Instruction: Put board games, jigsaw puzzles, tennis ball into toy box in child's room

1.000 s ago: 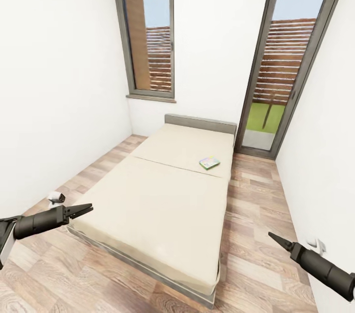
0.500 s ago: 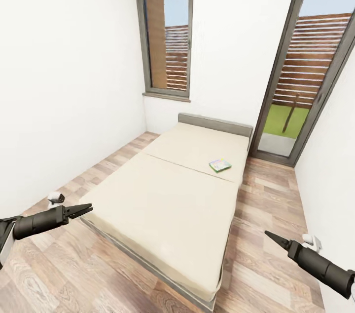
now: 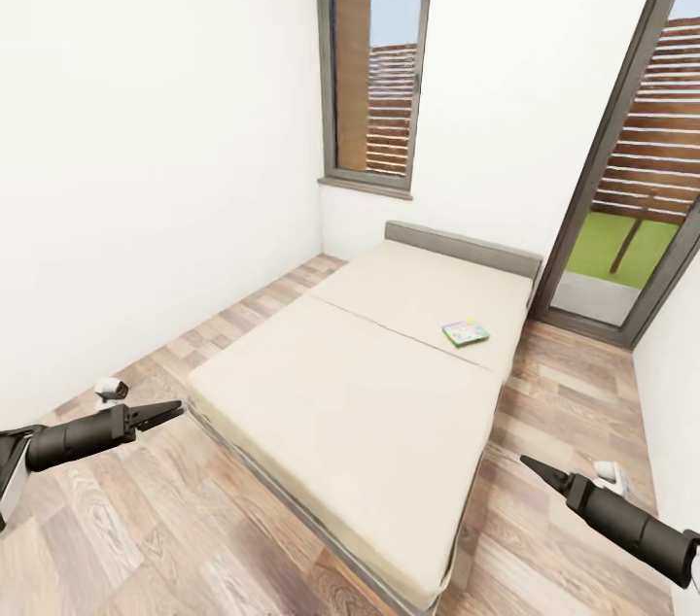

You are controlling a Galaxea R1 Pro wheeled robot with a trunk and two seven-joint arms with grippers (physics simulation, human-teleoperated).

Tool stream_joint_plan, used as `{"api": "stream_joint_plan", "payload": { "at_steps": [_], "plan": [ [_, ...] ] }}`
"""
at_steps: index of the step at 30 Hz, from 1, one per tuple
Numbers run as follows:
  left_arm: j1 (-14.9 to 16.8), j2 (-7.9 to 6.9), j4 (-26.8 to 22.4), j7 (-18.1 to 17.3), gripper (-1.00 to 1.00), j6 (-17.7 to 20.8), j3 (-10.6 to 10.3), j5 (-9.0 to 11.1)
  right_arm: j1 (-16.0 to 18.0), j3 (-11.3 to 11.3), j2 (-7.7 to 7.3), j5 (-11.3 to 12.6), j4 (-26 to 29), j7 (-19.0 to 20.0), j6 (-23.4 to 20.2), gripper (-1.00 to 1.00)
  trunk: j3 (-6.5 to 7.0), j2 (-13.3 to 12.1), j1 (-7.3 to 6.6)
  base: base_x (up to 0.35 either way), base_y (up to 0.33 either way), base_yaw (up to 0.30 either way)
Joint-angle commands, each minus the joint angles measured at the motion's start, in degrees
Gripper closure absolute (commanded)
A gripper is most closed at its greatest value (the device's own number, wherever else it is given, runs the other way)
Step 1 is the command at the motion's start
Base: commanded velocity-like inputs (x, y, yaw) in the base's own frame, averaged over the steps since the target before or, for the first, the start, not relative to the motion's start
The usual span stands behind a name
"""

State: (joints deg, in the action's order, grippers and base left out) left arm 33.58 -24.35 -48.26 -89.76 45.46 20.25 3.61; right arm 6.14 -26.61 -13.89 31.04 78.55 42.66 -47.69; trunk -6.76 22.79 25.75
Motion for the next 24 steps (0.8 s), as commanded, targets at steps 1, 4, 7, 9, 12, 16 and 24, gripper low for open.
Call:
{"api": "stream_joint_plan", "payload": {
  "at_steps": [1,4,7,9,12,16,24],
  "plan": [
    [0.07,0.0,0.01,-0.24,-1.0,0.62,-0.01,-0.08,0.03,-0.06,0.0,0.07,0.23,0.14,-0.34,-1.0,-0.18,0.13,0.03,0.002,-0.092,0.256],
    [0.08,0.01,0.01,-0.24,-1.0,0.63,-0.01,-0.08,0.02,-0.04,0.0,0.07,0.51,0.14,-0.36,-1.0,-0.33,0.13,0.03,0.002,-0.091,0.255],
    [0.08,0.01,0.02,-0.24,-1.0,0.65,-0.02,-0.09,0.02,-0.03,0.0,0.07,0.69,0.14,-0.37,-1.0,-0.49,0.13,0.03,0.001,-0.089,0.255],
    [0.08,0.01,0.01,-0.24,-1.0,0.66,-0.01,-0.09,0.01,-0.03,0.0,0.07,0.74,0.14,-0.38,-1.0,-0.6,0.13,0.03,0.0,-0.085,0.254],
    [0.08,0.01,0.01,-0.24,-1.0,0.65,-0.02,-0.09,0.01,-0.03,0.0,0.07,0.78,0.14,-0.38,-1.0,-0.76,0.13,0.03,0.0,-0.066,0.254],
    [0.07,0.01,0.01,-0.24,-1.0,0.64,-0.03,-0.07,0.01,-0.02,0.0,0.07,0.8,0.15,-0.42,-1.0,-0.97,0.13,0.03,0.0,-0.03,0.254],
    [0.08,0.01,0.01,-0.24,-1.0,0.64,0.04,-0.09,0.01,-0.02,0.0,0.08,0.81,0.17,-1.08,-1.0,-1.39,0.13,0.03,0.0,-0.006,0.253]
  ]
}}
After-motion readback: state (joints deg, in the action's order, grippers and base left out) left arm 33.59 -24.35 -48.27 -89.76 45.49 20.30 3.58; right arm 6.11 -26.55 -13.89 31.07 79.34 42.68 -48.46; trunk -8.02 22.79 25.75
